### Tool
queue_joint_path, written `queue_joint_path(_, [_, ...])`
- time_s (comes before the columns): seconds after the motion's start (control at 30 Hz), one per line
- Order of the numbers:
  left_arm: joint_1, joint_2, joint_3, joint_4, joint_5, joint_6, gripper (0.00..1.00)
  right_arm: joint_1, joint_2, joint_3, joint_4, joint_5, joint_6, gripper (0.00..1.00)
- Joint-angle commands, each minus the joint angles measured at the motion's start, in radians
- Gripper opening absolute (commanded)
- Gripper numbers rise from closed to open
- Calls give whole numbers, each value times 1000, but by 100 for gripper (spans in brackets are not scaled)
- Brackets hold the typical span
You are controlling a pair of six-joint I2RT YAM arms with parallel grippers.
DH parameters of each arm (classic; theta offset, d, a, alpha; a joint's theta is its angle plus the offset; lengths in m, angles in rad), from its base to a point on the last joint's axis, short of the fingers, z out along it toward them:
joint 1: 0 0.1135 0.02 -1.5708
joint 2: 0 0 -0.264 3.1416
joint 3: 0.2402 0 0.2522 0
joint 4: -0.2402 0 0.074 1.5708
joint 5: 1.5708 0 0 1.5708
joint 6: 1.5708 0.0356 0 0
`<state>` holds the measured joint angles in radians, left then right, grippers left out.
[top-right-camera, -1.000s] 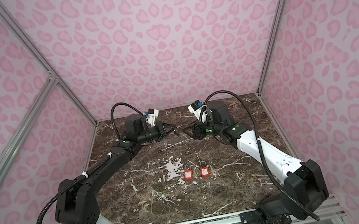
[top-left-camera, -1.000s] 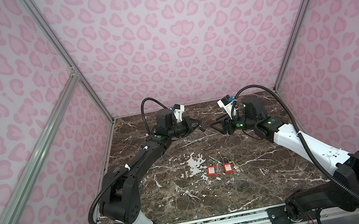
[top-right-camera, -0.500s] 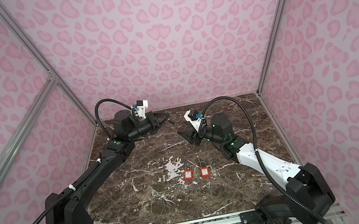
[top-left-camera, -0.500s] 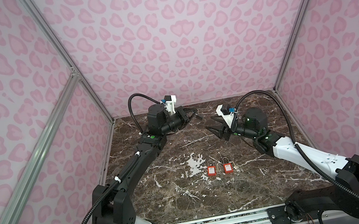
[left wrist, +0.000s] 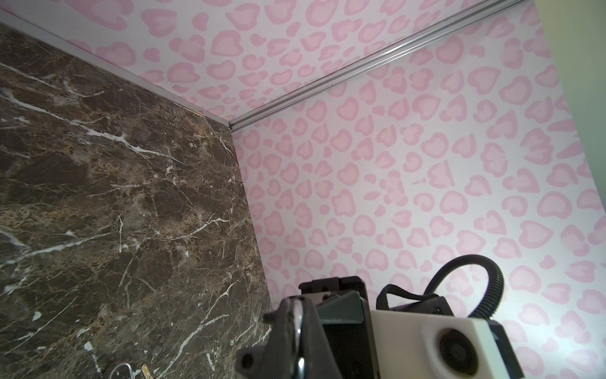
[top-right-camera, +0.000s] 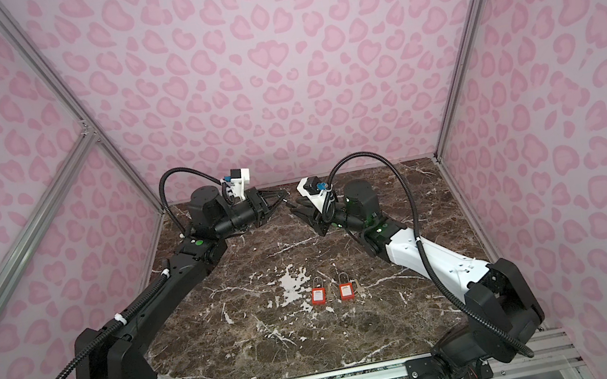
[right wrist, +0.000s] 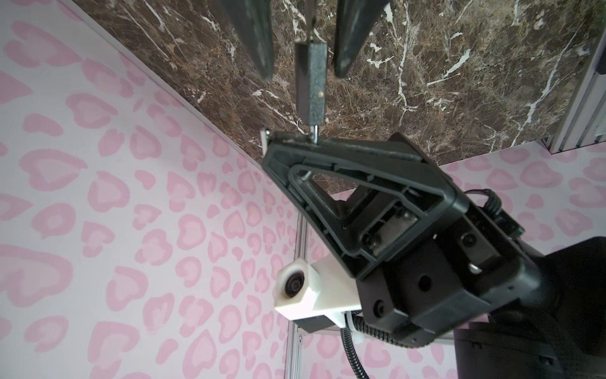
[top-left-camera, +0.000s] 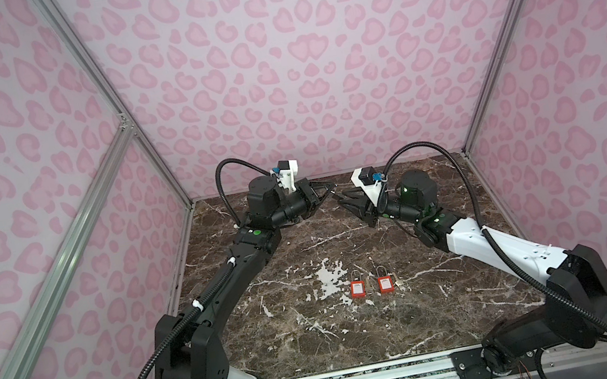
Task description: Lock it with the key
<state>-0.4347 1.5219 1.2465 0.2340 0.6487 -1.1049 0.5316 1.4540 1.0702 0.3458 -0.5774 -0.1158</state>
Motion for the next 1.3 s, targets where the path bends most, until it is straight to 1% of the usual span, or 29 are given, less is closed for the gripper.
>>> queue_joint_path(0.0, [0,-20,-7,60,18,-9,4,3,17,14,-6,-20,-9,31])
queue_joint_path(0.13, [0,-27,-18,62,17,-8,4,2,28,30,-10,-33,-10,22])
queue_joint_path(0.27, [1,-33,-27,60,12,-6,4,2,32,48,-36,-45,-24,6])
queue_joint_path(0.3, [1,-33,-27,57,10,-4,8,4,32,55,-55,-50,-34,2])
queue_joint_path(0.33, [2,-36,-29,54,6,-3,12,3,32,64,-81,-52,-47,0])
queue_joint_path(0.37, [3,-38,-30,54,3,-4,20,2,32,73,-107,-55,-55,0])
queue_joint_path(0.4, [3,-40,-33,51,1,-1,33,-1,32,80,-128,-64,-64,0])
queue_joint_path(0.43, [6,-41,-32,42,0,6,49,-3,31,91,-157,-73,-77,0])
queue_joint_path(0.47, [9,-42,-30,28,-1,18,61,-3,29,102,-188,-76,-89,0])
queue_joint_path(0.5, [11,-41,-28,10,-1,37,77,-7,27,113,-216,-81,-98,0])
queue_joint_path(0.53, [16,-42,-24,-30,-6,70,85,-13,26,123,-253,-90,-109,0])
queue_joint_path(0.6, [25,-50,-35,-86,-21,112,87,-21,22,142,-323,-104,-131,0])
queue_joint_path(0.77, [47,-79,-87,-95,-21,157,85,-34,17,191,-527,-134,-196,0])
queue_joint_path(0.97, [47,-68,-63,-122,18,198,77,-40,15,185,-580,-183,-198,0])
queue_joint_path(1.17, [41,-44,-47,-98,61,183,64,-25,37,190,-590,-194,-201,0])
queue_joint_path(1.27, [34,-43,-41,-94,66,182,61,-16,57,201,-596,-202,-203,0])
